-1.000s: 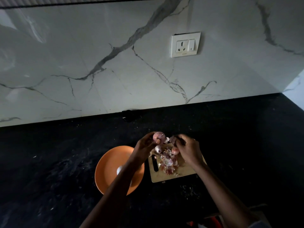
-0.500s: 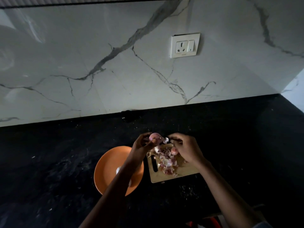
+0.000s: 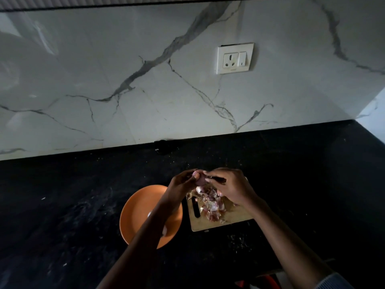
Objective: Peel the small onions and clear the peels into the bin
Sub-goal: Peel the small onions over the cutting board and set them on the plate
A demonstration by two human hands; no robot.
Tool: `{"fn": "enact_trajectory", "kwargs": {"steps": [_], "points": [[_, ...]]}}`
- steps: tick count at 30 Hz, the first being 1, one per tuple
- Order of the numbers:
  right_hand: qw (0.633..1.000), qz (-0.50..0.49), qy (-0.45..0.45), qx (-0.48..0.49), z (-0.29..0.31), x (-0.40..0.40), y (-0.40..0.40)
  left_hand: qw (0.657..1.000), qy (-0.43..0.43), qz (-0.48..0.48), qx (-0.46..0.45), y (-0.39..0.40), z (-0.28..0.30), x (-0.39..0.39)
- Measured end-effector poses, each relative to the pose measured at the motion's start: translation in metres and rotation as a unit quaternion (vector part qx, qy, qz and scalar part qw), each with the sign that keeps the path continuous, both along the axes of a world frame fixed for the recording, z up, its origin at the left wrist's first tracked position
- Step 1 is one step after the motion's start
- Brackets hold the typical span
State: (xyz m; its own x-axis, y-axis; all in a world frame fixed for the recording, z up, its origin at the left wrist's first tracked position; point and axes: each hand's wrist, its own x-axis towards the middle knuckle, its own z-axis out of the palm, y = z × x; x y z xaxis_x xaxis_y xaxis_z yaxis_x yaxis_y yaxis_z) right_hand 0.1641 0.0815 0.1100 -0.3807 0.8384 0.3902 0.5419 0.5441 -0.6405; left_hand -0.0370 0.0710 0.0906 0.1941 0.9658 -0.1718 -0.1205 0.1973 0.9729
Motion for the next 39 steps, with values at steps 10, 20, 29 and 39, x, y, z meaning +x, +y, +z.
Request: {"fn": "enact_trajectory", "kwargs": {"steps": [10,20,29,39], "points": [[0.996,-0.06,-0.038,0.056,-0.009,-0.006,-0.012,0.999,0.025,-0.001,0.037,0.0,-0.003,0.005],[0.98,-0.149,0.129,-0.039,-0.007,-0.015,-0.015,0.999,0.018,0.01,0.047,-0.002,0.004,0.003],[0.899,-0.193,0.322,-0.225,-0.007,-0.013,-0.009,0.999,-0.015,-0.011,0.045,-0.011,0.015,0.007],[0.957,-0.184,-0.037,-0.223,-0.027,0.006,-0.008,0.998,-0.023,0.06,0.0,-0.013,0.002,-0.001]]}}
